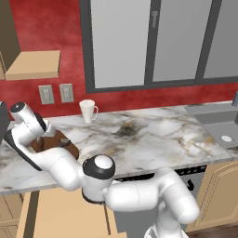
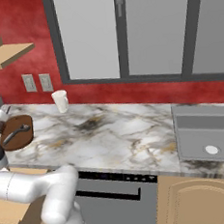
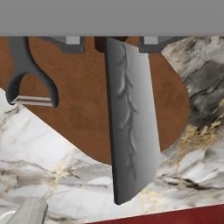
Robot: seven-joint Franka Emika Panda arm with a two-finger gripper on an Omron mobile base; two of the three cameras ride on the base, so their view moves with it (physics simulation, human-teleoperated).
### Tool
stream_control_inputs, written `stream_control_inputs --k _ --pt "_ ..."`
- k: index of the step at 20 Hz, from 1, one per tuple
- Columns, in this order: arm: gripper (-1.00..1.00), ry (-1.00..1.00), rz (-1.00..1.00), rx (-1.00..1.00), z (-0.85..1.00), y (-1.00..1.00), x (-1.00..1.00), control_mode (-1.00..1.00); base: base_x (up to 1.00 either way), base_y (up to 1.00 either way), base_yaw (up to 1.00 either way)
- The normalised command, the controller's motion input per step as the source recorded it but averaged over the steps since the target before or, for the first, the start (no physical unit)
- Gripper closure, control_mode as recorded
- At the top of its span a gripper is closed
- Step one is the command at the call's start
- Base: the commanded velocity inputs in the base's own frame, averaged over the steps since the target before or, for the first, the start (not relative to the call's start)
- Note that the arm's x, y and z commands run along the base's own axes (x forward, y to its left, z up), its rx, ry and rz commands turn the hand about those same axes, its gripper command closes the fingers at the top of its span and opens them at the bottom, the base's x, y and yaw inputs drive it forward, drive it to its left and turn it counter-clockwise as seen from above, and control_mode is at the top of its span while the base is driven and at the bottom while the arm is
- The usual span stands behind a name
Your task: Open the drawer on the left and place the cutting tools on the cutting board.
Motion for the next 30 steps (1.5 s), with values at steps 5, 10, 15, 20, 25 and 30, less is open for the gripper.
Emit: stream_control_inputs --k 5,10,15,20,25,30 --pt "-1.00 0.00 0.00 0.00 0.00 -0.22 0.14 -1.00 0.00 0.00 0.00" --pt "-1.00 -0.05 0.00 0.02 0.01 -0.70 -0.23 -1.00 0.00 0.00 0.00" --pt "-1.00 -0.16 -0.01 0.02 0.00 -1.00 -0.99 -1.00 0.00 0.00 0.00" --pt "-1.00 -0.20 0.00 0.02 0.00 -1.00 -1.00 -1.00 0.00 0.00 0.00" --pt "-1.00 -0.26 0.00 0.04 0.17 -1.00 -1.00 -1.00 0.00 0.00 0.00" --pt "-1.00 -0.29 0.00 0.16 0.67 -1.00 -1.00 -1.00 0.00 0.00 0.00"
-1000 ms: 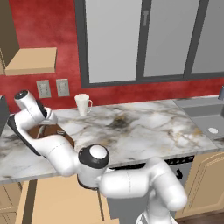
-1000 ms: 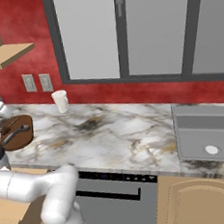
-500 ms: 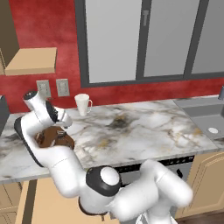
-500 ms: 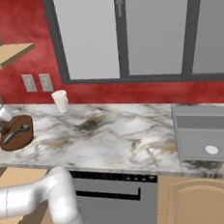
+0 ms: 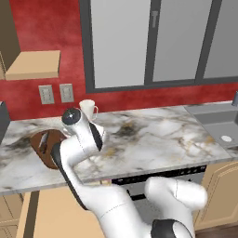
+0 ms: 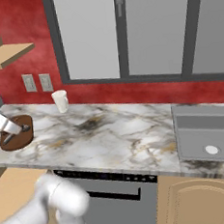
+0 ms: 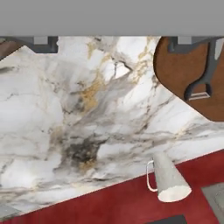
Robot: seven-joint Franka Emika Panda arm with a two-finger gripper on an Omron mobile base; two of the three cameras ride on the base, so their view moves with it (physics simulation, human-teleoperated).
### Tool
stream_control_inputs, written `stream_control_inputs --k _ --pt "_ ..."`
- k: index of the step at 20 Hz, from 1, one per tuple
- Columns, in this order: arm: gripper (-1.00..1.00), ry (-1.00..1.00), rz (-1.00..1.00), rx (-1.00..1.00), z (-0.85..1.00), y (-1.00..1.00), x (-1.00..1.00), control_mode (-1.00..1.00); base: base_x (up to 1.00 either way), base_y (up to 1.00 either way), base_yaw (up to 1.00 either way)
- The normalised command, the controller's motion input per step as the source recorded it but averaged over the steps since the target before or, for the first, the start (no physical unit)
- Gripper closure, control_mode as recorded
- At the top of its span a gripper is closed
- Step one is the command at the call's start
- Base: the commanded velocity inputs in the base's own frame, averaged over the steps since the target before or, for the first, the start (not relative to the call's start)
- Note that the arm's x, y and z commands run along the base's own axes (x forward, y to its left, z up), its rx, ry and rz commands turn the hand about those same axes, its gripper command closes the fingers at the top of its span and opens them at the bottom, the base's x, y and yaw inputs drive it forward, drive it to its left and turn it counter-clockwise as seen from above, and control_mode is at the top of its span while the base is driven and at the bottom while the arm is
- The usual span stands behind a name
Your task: Open the drawer on the left and place the cutting tools on the cutting board.
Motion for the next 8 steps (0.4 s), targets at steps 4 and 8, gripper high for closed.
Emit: stream_control_inputs --k 4,8 --pt "-1.00 -0.35 -0.01 0.20 0.80 -1.00 -1.00 -1.00 0.00 0.00 0.00" --pt "-1.00 -0.21 -0.07 0.28 0.23 -1.00 -1.00 -1.00 0.00 0.00 0.00"
